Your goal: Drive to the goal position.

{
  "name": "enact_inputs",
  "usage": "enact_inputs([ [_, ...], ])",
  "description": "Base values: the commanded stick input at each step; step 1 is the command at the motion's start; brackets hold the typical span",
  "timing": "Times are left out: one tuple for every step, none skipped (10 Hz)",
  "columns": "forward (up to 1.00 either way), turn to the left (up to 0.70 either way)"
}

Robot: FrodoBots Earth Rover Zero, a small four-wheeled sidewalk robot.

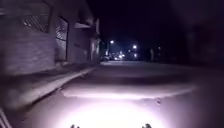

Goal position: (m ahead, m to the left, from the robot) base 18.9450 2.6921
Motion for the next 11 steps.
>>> enact_inputs([
  [0.7, 0.0],
  [0.7, 0.0],
  [0.7, 0.0],
  [0.7, 0.0],
  [0.7, 0.0],
  [0.7, 0.0],
  [0.7, 0.0],
  [0.7, 0.0],
  [0.7, 0.0],
  [0.7, 0.0],
  [0.7, 0.0],
])
